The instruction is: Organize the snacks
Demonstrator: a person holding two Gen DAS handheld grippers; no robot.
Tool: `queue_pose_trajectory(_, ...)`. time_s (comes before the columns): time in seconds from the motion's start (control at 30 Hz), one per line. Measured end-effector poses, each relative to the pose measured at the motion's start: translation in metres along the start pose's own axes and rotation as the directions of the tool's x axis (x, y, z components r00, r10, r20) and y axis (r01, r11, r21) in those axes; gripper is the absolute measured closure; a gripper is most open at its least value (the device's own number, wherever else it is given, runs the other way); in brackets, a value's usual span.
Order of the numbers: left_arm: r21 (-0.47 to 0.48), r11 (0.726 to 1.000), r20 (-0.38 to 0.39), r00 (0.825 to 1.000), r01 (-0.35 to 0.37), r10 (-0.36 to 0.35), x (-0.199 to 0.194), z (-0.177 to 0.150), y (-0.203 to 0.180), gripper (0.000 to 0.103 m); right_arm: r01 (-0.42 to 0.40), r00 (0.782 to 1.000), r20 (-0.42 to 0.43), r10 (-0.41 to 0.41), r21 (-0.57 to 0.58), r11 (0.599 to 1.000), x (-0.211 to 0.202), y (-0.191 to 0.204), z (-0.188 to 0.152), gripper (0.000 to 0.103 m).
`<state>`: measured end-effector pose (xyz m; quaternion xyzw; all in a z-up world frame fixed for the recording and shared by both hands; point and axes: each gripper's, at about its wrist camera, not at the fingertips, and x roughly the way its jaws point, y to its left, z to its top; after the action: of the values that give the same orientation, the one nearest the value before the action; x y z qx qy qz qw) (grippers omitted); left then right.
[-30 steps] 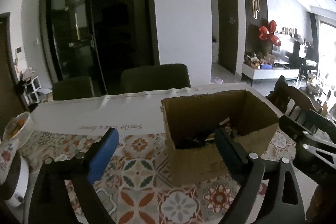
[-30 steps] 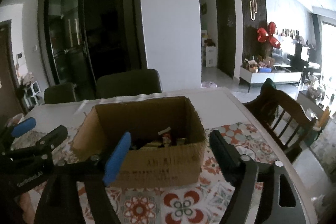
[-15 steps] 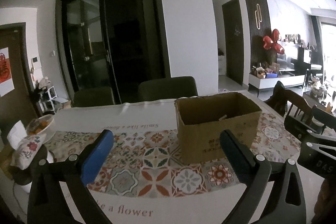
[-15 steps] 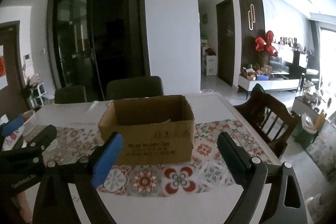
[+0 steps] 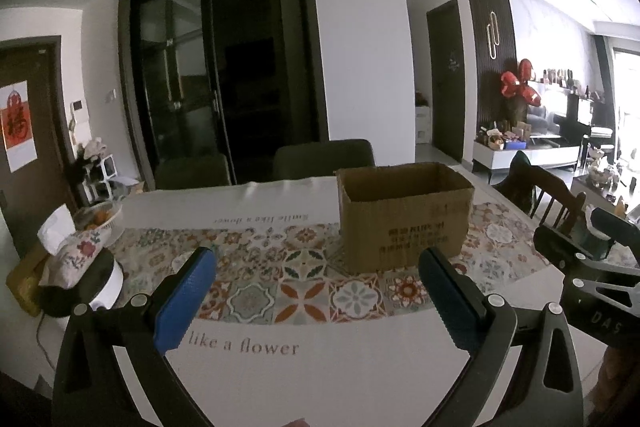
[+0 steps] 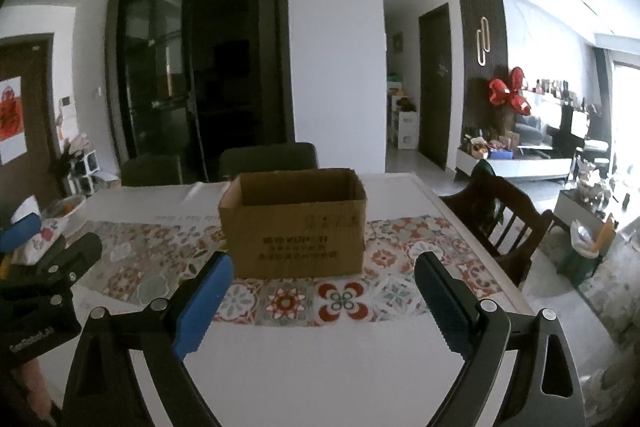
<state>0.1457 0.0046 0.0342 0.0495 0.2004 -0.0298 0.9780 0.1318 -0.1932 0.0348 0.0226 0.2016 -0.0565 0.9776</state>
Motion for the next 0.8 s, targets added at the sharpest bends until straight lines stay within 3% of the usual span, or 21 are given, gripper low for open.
queue_pose_trajectory(0.8, -0.002, 1.0, 0.002, 1.0, -0.016, 0.016, -0.031, -0.013, 0.005, 0.0, -0.026, 1.0, 0.002, 0.026, -0.016, 1.0, -0.034, 0.009, -0.02, 0.01)
